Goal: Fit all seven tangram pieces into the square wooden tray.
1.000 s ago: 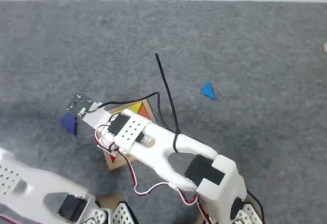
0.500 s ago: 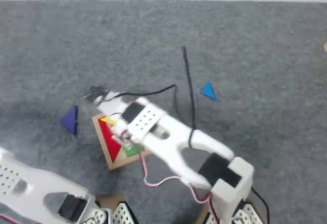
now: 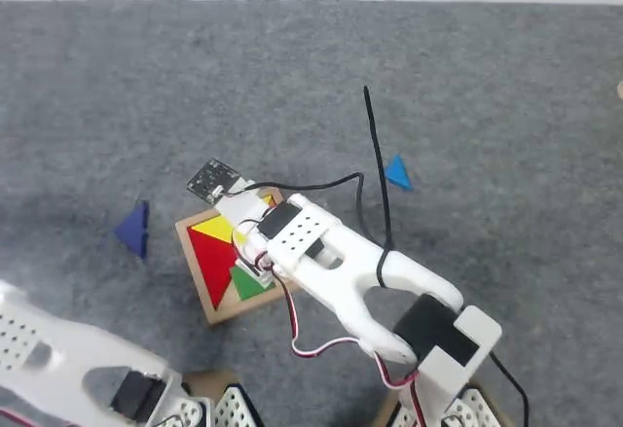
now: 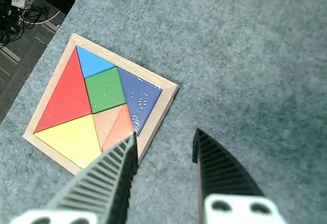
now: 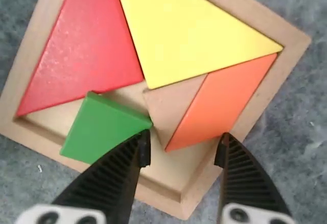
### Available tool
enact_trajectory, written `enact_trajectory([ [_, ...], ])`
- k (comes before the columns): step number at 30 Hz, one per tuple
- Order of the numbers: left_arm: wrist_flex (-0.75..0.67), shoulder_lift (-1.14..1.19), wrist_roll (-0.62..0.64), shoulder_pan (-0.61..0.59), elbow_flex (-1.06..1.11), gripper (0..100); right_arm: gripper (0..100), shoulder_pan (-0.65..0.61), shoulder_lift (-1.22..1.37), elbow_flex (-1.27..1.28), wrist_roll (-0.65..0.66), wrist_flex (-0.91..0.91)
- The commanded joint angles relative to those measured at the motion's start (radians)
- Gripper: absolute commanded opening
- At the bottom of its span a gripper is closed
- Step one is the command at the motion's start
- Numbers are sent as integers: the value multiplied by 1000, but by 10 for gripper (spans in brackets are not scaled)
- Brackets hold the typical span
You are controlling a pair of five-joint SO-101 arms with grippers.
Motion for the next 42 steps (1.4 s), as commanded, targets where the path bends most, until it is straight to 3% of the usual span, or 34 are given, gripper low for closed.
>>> enact_trajectory([
  [1, 8, -15, -9, 5, -38, 171, 213, 12, -59, -63, -2, -16],
  [19, 6, -14, -41, 5, -39, 171, 213, -213, 24, -166, 32, 24],
  [31, 6, -14, -40, 5, -41, 171, 213, -145, -30, -164, 28, 45],
  [42, 8, -15, -40, 5, -38, 171, 213, -58, 127, -204, 28, -48],
])
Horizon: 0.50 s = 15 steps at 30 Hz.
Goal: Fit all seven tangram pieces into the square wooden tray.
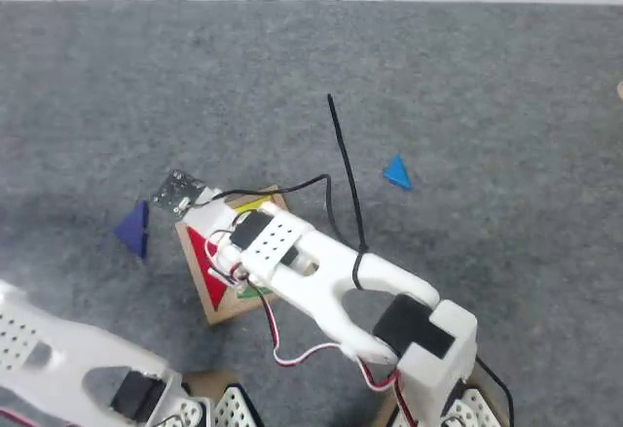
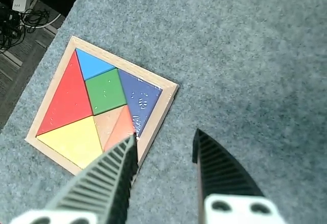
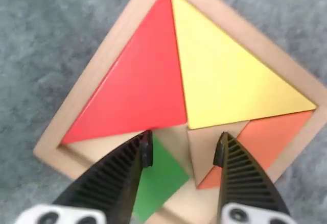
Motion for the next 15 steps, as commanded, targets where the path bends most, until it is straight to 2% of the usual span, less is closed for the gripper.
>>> enact_trajectory([
  [1, 9, -15, -9, 5, -38, 171, 213, 31, 30, -87, 9, -7],
  [9, 37, -15, -11, 6, -44, 171, 213, 51, 50, -210, -17, 93],
  [15, 35, -17, -11, 8, -44, 171, 212, -67, -122, -100, -15, 143],
])
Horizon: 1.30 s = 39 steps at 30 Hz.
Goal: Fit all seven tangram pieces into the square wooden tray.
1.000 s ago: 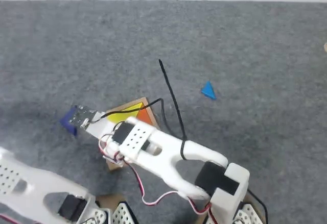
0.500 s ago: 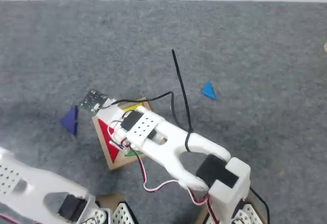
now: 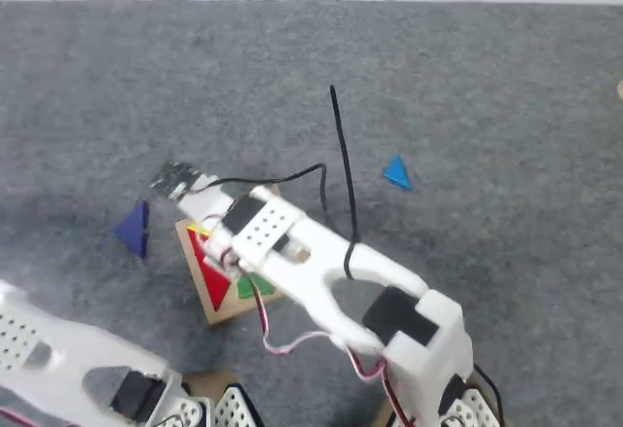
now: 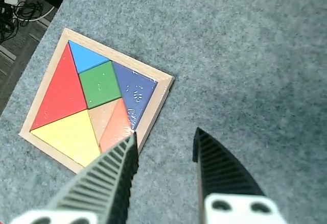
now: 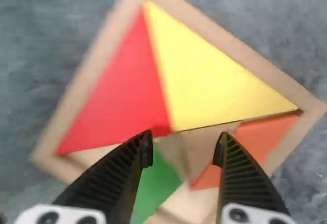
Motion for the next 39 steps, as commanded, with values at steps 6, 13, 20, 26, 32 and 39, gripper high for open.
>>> enact_trajectory([
  [6, 6, -15, -11, 9, -44, 171, 212, -71, -311, 249, 5, -70],
  [13, 12, -17, -9, 8, -44, 171, 212, -71, -217, 262, 14, -82],
  [20, 12, -21, -11, 3, -44, 171, 212, -65, -94, 150, 15, -76],
  [26, 12, -20, -12, 3, -44, 171, 212, -19, 5, 64, 15, -76],
  [32, 11, -18, -12, 5, -44, 171, 212, 61, 30, 23, -26, -82],
  [39, 12, -15, -12, 9, -41, 171, 212, 81, -31, 9, -72, -111],
])
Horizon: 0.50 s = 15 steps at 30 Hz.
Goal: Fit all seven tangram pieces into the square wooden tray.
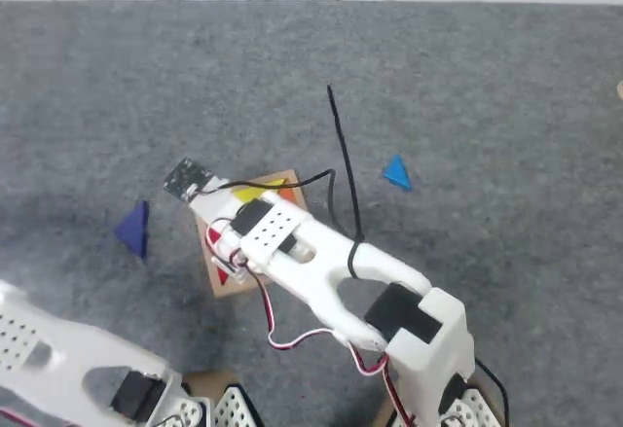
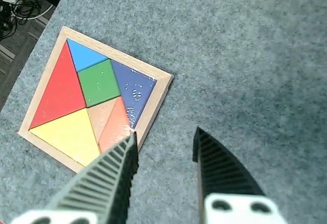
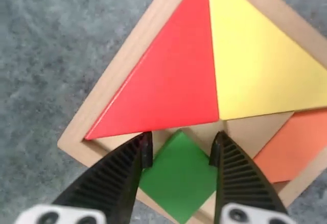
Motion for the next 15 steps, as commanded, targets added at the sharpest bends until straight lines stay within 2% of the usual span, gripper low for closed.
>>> enact_trajectory([
  [1, 6, -15, -12, 9, -42, 171, 212, 24, -93, -48, -18, -31],
  [7, 6, -15, -12, 9, -42, 171, 212, 12, -285, 81, -18, -30],
  [15, 6, -15, -12, 12, -44, 171, 212, -81, -510, 368, 44, -28],
])
